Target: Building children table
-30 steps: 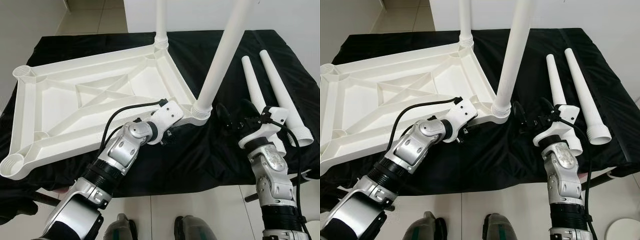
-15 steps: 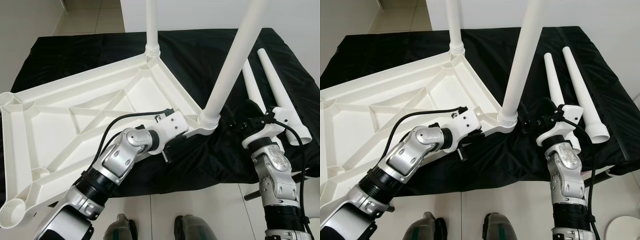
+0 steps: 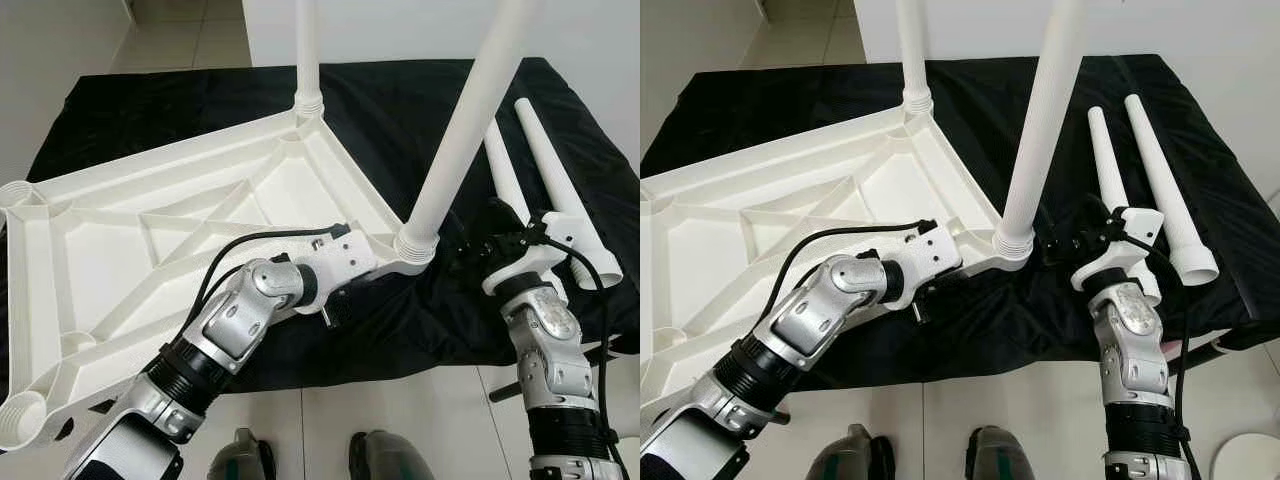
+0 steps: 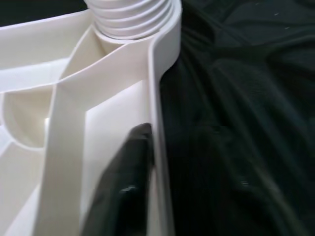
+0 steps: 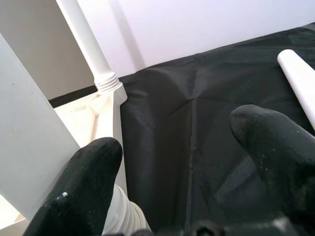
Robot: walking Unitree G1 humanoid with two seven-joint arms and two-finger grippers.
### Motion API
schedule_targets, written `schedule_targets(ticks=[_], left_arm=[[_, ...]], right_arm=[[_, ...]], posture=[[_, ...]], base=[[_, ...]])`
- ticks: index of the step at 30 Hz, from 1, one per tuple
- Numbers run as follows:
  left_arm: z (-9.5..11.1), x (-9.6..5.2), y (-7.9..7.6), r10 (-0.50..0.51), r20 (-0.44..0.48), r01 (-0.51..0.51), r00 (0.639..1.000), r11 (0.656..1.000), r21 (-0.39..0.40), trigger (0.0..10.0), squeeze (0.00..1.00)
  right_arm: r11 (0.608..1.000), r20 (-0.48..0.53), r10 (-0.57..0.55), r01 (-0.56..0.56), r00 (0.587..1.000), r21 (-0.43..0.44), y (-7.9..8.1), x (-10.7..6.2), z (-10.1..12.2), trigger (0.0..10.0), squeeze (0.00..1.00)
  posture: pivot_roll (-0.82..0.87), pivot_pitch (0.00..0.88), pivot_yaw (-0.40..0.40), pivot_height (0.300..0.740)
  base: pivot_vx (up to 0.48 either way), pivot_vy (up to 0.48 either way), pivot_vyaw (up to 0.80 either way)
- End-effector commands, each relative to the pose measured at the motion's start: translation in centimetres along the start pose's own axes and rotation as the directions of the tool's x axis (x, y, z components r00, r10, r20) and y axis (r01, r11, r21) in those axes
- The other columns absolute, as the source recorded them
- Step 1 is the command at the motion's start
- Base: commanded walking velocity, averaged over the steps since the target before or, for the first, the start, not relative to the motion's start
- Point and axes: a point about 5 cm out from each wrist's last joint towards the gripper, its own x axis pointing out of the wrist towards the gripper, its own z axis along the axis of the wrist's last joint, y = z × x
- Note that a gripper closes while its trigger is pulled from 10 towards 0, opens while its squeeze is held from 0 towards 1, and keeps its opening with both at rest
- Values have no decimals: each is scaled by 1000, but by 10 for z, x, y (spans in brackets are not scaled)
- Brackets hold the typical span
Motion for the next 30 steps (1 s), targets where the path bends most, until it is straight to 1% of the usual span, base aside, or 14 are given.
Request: schedule_targets(ticks=[1,4,5,8,12,13,15,16,18,22,24,27,29,30], left_arm=[[0,-3,5,-17,-14,17,1000,1000,-2,10000,1000],[1,-4,7,-3,-14,3,1000,1000,8,10000,1000],[7,-10,11,2,18,-2,1000,1000,-4,10000,0],[9,-12,11,0,30,1,1000,1000,-9,10000,0],[23,-26,13,5,118,-3,993,1000,-17,10000,0],[23,-26,13,5,118,-3,993,1000,-17,10000,0],[27,-32,16,28,161,-20,987,999,-48,10000,0],[27,-32,16,28,161,-20,987,999,-48,10000,0],[30,-37,18,65,195,-50,979,996,-80,10000,0],[32,-41,19,100,221,-80,970,992,-98,10000,0],[33,-44,17,125,240,-98,963,988,-120,10000,0],[33,-45,16,136,249,-105,959,985,-135,10000,0],[31,-46,16,184,252,-145,950,976,-163,10000,0],[31,-46,16,184,252,-145,950,976,-163,10000,0]], right_arm=[[1000,-3,23,-23,1000,9,1,-2,1,10000,0],[1000,-4,22,-22,1000,10,0,-3,1,10000,0],[999,-12,32,-32,999,11,-1,-10,1,10000,0],[999,-14,36,-36,999,11,-1,-12,1,10000,0],[993,-62,118,-116,991,40,-2,-26,1,10000,0],[993,-62,118,-116,991,40,-2,-26,1,10000,0],[983,-85,183,-180,980,41,-1,-32,2,10000,0],[983,-85,183,-180,980,41,-1,-32,2,10000,0],[976,-96,218,-216,971,29,-3,-34,5,10000,0],[970,-101,244,-244,964,14,-4,-33,8,10000,0],[957,-108,288,-289,951,8,-3,-30,12,10000,0],[953,-111,303,-304,946,10,-2,-29,12,10000,0],[941,-118,338,-339,934,9,1,-23,11,10000,0],[941,-118,338,-339,934,9,1,-23,11,10000,0]], posture=[[-190,78,48,740],[-190,78,48,740],[-191,81,43,740],[-191,81,43,740],[-191,88,33,740],[-191,88,33,740],[-193,90,30,740],[-193,90,30,740],[-190,92,20,740],[-187,92,12,740],[-177,88,0,740],[-172,86,-5,740],[-166,81,-7,740],[-166,81,-7,740]], base=[[0,0,0],[0,0,0],[0,0,0],[0,0,0],[0,0,0],[0,0,0],[0,0,0],[0,0,0],[0,0,0],[0,0,0],[0,0,0],[0,0,0],[0,0,0],[0,0,0]])
